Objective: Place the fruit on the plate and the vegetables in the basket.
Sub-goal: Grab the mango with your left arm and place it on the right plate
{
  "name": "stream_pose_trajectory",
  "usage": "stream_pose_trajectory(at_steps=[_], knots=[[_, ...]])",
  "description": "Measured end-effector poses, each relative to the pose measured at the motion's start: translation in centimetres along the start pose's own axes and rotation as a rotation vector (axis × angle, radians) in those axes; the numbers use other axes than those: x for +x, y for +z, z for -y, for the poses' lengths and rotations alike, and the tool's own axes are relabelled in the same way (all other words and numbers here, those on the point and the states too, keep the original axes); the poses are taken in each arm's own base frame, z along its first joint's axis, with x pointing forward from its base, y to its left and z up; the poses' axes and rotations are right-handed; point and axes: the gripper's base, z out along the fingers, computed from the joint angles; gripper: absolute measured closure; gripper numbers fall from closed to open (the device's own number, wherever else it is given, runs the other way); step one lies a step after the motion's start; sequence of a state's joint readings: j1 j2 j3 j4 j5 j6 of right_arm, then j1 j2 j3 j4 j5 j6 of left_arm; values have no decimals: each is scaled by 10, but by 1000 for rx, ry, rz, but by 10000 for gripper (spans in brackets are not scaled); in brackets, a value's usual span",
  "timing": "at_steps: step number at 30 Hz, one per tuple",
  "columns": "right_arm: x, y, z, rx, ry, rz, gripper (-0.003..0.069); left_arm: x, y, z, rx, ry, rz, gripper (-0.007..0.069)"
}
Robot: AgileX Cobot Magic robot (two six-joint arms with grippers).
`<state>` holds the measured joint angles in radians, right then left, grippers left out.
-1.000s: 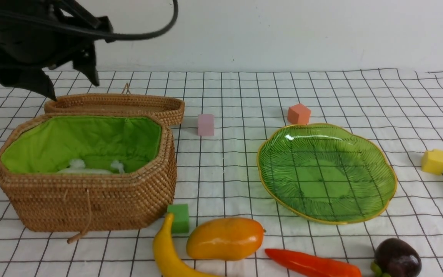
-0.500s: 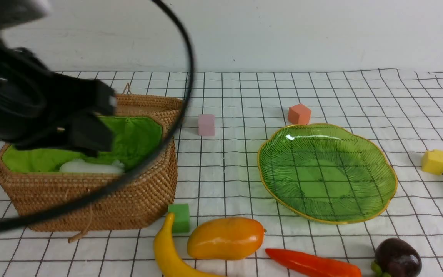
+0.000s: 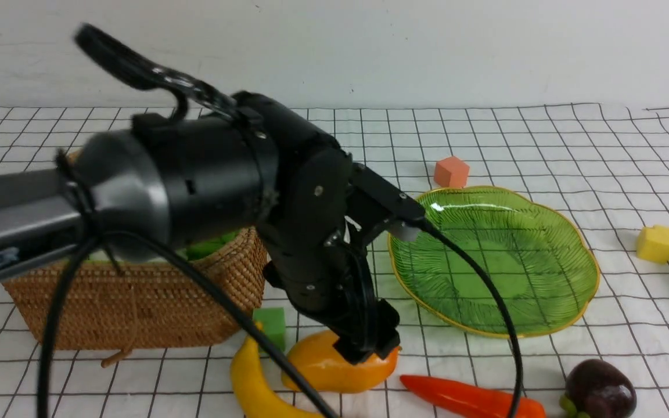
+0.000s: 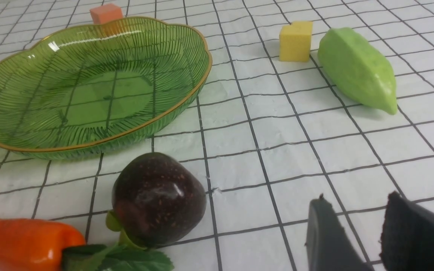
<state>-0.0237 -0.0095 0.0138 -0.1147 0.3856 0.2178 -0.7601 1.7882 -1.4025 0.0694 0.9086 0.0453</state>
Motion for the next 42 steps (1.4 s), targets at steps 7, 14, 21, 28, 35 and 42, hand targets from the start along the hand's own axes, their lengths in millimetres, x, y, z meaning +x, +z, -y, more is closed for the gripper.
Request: stream_pose_trajectory(at_steps=[7, 14, 21, 28, 35, 42], knots=[[0, 0, 0, 0, 0, 0, 414, 0, 61, 4, 17, 7, -112, 74], [0, 0, 0, 0, -1, 0, 414, -7, 80, 5, 22, -2, -123, 152], [0, 0, 0, 0, -1, 0, 414, -44, -17, -9, -3, -77, 5, 152], [0, 0, 0, 0, -1, 0, 414, -14, -141, -75, -157, -253, 198, 152], [0, 0, 0, 0, -1, 0, 414, 29, -175, -136, -286, -465, 178, 152], [0, 0, 0, 0, -1, 0, 414, 44, -103, -160, -371, -552, 24, 152]])
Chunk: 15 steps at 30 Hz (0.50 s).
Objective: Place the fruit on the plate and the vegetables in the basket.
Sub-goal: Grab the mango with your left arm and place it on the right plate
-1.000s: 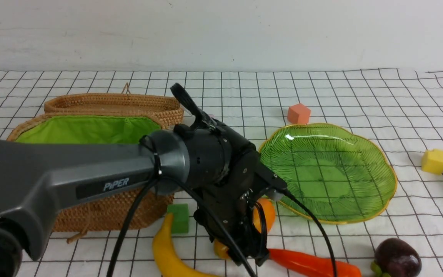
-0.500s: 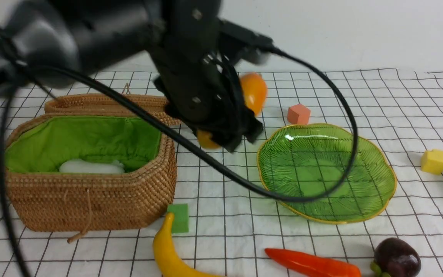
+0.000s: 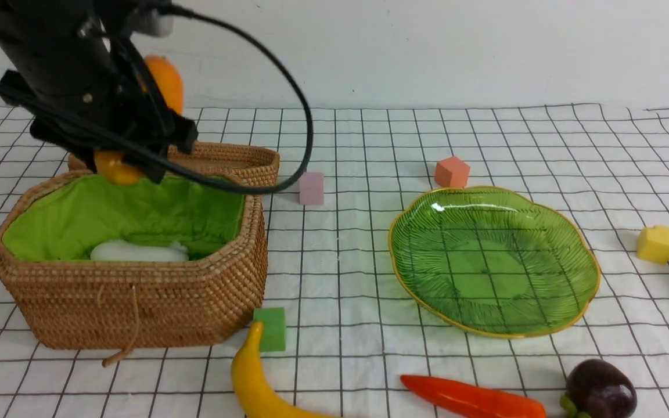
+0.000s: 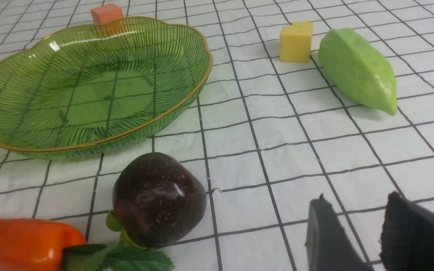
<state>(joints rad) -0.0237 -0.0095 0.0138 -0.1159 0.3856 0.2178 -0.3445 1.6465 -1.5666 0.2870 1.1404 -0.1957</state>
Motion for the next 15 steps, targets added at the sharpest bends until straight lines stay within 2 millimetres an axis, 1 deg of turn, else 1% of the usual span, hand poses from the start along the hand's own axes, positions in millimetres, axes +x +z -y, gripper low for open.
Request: stream_pose_trajectory(at_steps=[2, 3, 4, 9, 11, 12, 15], knots=[[0, 0, 0, 0, 0, 0, 414, 2, 19, 5, -4, 2, -22, 152], [0, 0, 0, 0, 0, 0, 414, 2, 20, 5, -2, 3, -25, 152], [0, 0, 0, 0, 0, 0, 414, 1, 26, 11, 49, 14, -21, 152], [0, 0, 0, 0, 0, 0, 414, -2, 22, 31, 262, 41, 23, 152], [0, 0, 0, 0, 0, 0, 414, -3, 17, 46, 366, 64, 46, 152], [0, 0, 0, 0, 0, 0, 414, -3, 17, 48, 376, 67, 50, 152], [0, 0, 0, 0, 0, 0, 414, -5, 1, 95, 524, 148, 160, 152]])
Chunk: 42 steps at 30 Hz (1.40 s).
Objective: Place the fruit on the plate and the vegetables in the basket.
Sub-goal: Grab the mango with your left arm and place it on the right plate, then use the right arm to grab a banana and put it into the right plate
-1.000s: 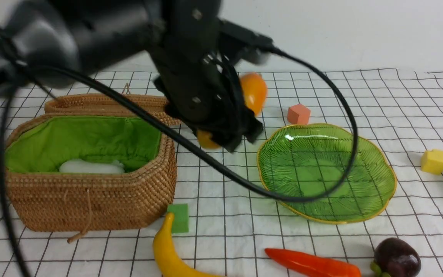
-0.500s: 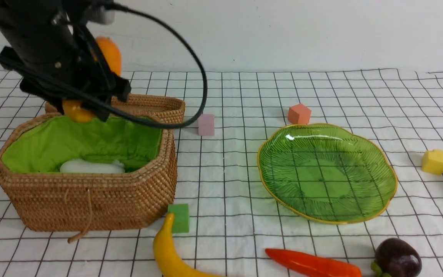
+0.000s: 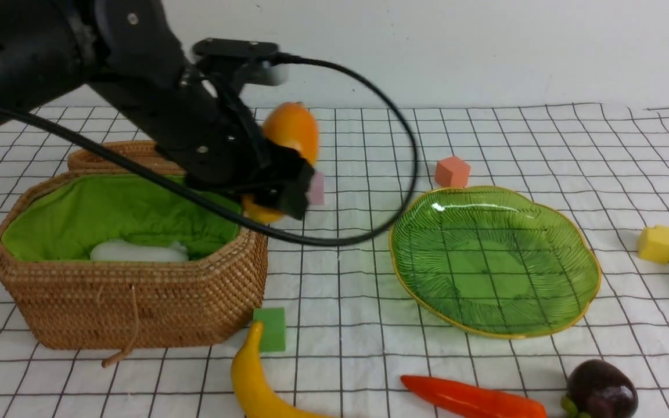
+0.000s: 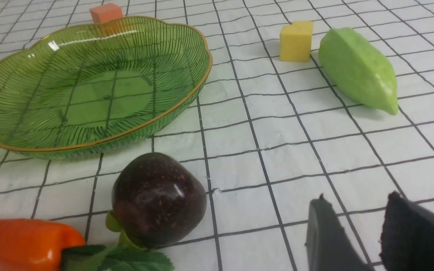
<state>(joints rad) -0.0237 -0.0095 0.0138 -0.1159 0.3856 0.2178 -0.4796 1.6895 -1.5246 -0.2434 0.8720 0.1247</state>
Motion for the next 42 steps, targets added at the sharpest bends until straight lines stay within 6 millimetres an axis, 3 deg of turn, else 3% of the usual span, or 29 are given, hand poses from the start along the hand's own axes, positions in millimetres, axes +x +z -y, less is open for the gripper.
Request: stream_pose_trajectory(at_steps=[4, 6, 11, 13, 17, 23, 25, 26, 29, 31, 32, 34, 35, 36, 37, 38, 42], knots=[[0, 0, 0, 0, 0, 0, 414, -9, 30, 59, 101, 50, 125, 152], [0, 0, 0, 0, 0, 0, 414, -10, 54, 77, 107, 70, 153, 152], [0, 0, 0, 0, 0, 0, 414, -11, 109, 95, 56, 62, 154, 148], [0, 0, 0, 0, 0, 0, 414, -12, 116, 94, 41, 44, 147, 124], [0, 0, 0, 0, 0, 0, 414, -20, 117, 92, -6, 7, 144, -29], [-2, 1, -1, -12, 11, 43, 414, -32, 94, 93, -43, 32, 119, -34], [-12, 0, -4, -48, 84, 162, 414, -41, 58, 94, -64, 62, 101, 13], [-12, 0, -4, -48, 84, 162, 414, -41, 55, 94, -68, 67, 88, 24], [-33, -6, -8, -135, 235, 385, 414, -46, -21, 92, -95, 105, 111, 151], [-39, -9, -9, -166, 264, 463, 414, -44, -52, 86, -112, 99, 119, 233], [-46, -14, -10, -197, 266, 551, 414, -39, -97, 75, -132, 72, 148, 344], [-53, -18, -11, -221, 259, 631, 414, -29, -132, 58, -170, 23, 154, 479], [-58, -23, -12, -248, 256, 712, 414, -20, -159, 46, -198, -11, 183, 564], [-60, -24, -12, -256, 259, 732, 414, -18, -163, 44, -203, -16, 186, 575], [-65, -29, -13, -277, 275, 775, 414, -4, -182, 31, -240, -53, 193, 636], [-71, -33, -14, -290, 293, 788, 414, 7, -194, 26, -251, -69, 208, 638], [-124, -63, -17, -281, 334, 751, 414, 59, -213, 8, -295, -139, 226, 638]])
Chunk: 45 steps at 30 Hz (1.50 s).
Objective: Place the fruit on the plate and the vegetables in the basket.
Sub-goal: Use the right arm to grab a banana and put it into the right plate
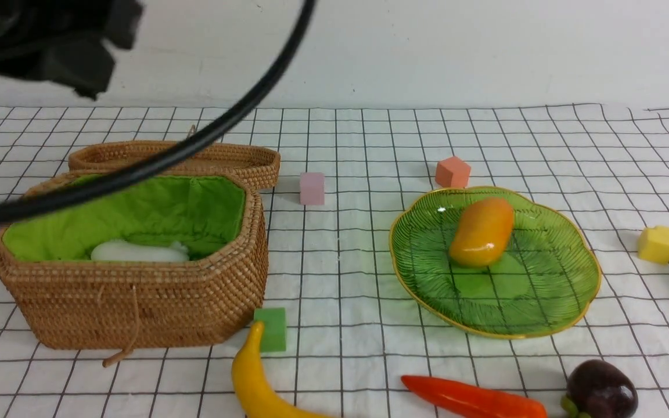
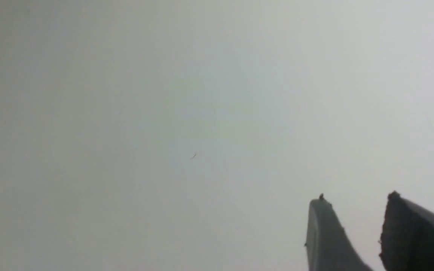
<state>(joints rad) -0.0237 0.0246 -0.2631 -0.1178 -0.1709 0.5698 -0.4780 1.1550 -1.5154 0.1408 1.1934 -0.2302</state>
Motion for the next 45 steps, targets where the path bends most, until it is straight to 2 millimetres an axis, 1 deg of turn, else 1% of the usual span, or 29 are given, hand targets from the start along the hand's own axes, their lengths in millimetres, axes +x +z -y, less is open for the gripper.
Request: stream_pose_trajectory(at_steps=[1, 2, 4, 7, 8, 9, 10, 14, 16, 17, 18, 20, 21, 23, 24, 27, 29, 31, 33, 34, 35, 36, 38, 39, 40, 41, 42, 44, 45], knots=[[-19, 7, -8, 14, -5, -12, 414, 8, -5, -3, 0, -11, 15, 638], [-34, 15, -14, 56, -19, -65, 414, 22, -8, -7, 0, -30, 32, 638], [-62, 32, -24, 125, -57, -146, 414, 45, -7, -11, 6, -56, 44, 638], [-93, 63, -33, 217, -203, -285, 414, 87, -9, -17, 32, -134, 72, 638], [-93, 63, -33, 217, -203, -285, 414, 91, -13, -18, 37, -143, 84, 638], [-97, 71, -34, 225, -247, -315, 414, 107, -9, -19, 43, -178, 80, 638], [-98, 88, -35, 205, -319, -373, 414, 135, -11, -24, 62, -234, 109, 638], [-63, 115, -38, 85, -285, -566, 414, 196, -1, -32, 94, -315, 156, 638], [-31, 124, -43, -6, -267, -770, 414, 215, -1, -34, 111, -343, 185, 638], [-28, 125, -44, -13, -267, -781, 414, 218, -3, -35, 117, -347, 196, 638], [-5, 127, -49, -78, -291, -945, 414, 227, -4, -37, 127, -358, 218, 638], [27, 129, -59, -183, -354, -1166, 414, 237, -12, -39, 153, -371, 286, 638], [29, 129, -59, -194, -365, -1189, 414, 237, -13, -39, 154, -372, 291, 638], [47, 130, -68, -264, -386, -1295, 414, 240, -18, -41, 167, -374, 331, 638], [62, 131, -76, -311, -380, -1365, 410, 241, -20, -41, 170, -375, 347, 638], [83, 132, -88, -371, -353, -1448, 398, 242, -21, -42, 169, -374, 356, 638], [104, 129, -101, -459, -333, -1528, 368, 242, -21, -42, 167, -374, 357, 638], [125, 126, -117, -560, -316, -1593, 319, 242, -21, -42, 165, -373, 358, 638], [133, 126, -128, -630, -326, -1609, 274, 242, -21, -42, 165, -373, 358, 638], [144, 127, -137, -698, -343, -1624, 221, 242, -21, -42, 165, -373, 358, 638], [145, 127, -139, -709, -347, -1626, 221, 242, -21, -42, 165, -373, 358, 638], [159, 129, -154, -807, -397, -1624, 139, 242, -21, -42, 165, -373, 358, 638], [167, 131, -162, -852, -422, -1625, 99, 242, -21, -42, 165, -373, 358, 638], [181, 133, -176, -911, -446, -1635, 37, 242, -21, -42, 165, -373, 357, 638], [190, 135, -184, -933, -455, -1643, 11, 243, -20, -42, 164, -372, 355, 638], [198, 137, -191, -951, -463, -1652, -3, 243, -19, -42, 162, -372, 350, 638], [200, 137, -193, -957, -466, -1653, -9, 243, -19, -42, 162, -372, 350, 638], [224, 141, -209, -998, -493, -1678, -22, 243, -19, -42, 160, -372, 348, 638], [228, 143, -213, -1010, -501, -1672, -20, 243, -19, -42, 153, -371, 351, 637]])
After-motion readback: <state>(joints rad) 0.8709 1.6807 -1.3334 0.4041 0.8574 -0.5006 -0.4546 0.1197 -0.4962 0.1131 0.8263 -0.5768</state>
